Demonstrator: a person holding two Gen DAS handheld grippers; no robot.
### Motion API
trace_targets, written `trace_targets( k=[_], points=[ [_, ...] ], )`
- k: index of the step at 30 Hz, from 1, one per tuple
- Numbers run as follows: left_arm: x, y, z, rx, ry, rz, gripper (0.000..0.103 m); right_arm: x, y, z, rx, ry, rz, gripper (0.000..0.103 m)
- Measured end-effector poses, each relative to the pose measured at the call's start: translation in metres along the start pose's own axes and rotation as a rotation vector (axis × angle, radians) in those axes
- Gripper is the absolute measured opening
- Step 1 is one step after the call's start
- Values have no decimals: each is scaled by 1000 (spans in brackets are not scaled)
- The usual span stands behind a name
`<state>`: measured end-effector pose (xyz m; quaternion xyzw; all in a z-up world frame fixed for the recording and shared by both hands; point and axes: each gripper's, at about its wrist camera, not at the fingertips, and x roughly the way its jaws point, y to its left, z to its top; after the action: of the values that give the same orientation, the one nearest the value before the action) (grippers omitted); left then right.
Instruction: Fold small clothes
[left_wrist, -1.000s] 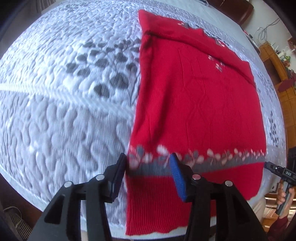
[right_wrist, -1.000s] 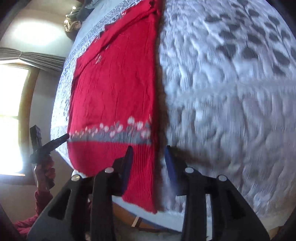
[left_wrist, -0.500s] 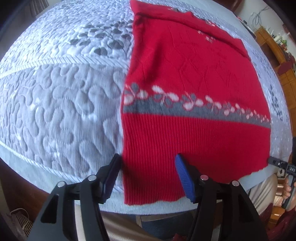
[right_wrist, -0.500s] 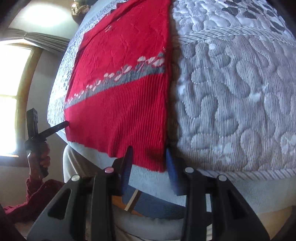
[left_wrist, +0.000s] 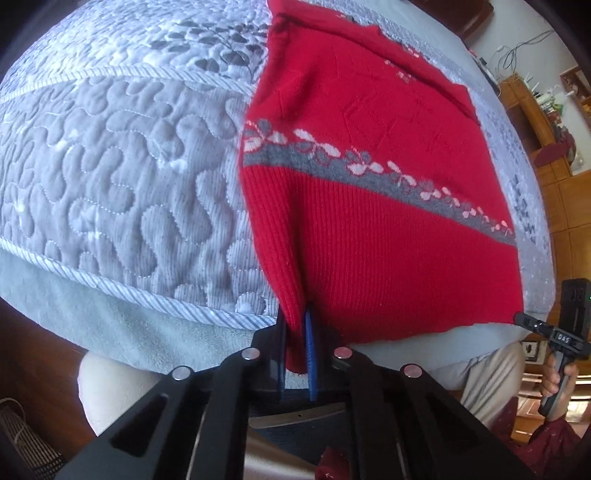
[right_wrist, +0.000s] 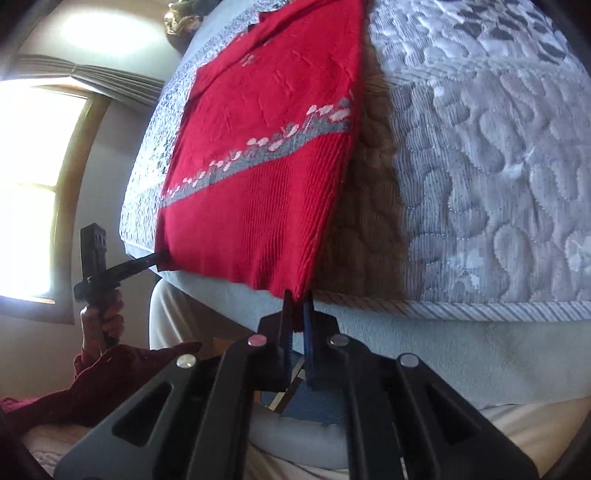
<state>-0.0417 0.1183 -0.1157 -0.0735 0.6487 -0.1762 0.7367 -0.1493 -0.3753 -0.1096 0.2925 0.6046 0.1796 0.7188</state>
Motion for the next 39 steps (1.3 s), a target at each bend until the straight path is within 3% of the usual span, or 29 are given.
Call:
trace_targets(
  k=[8,12,16,19,24,33,35,38,39],
  points=[
    [-2,24,-3,-41,18,10,8,-13,-21,-4,42,13,-99,3],
    [-13,16,3,-35,14,6,7,-13,-14,-3,35,13,-67,3],
    [-28,6,27,-49,-16,-22,7,-25,-2,14,41,-19,20,3],
    [-46,6,50,-60,-53,-75,7,-38,5,40,47,-52,71,3],
    [-51,-7,99,-38,-95,-59,7,-47,4,96,65,-87,66,3],
    [3,-16,186,-91,-58,-2,8,-19,-22,187,126,-47,3,4],
    [13,-12,194,-106,-51,25,10,-11,-26,202,123,-42,-53,9],
    [13,-5,204,-135,-64,54,21,-12,-31,212,96,-57,-122,24],
    [9,-4,205,-131,-80,85,27,-13,-31,212,84,-62,-122,25]
  ],
)
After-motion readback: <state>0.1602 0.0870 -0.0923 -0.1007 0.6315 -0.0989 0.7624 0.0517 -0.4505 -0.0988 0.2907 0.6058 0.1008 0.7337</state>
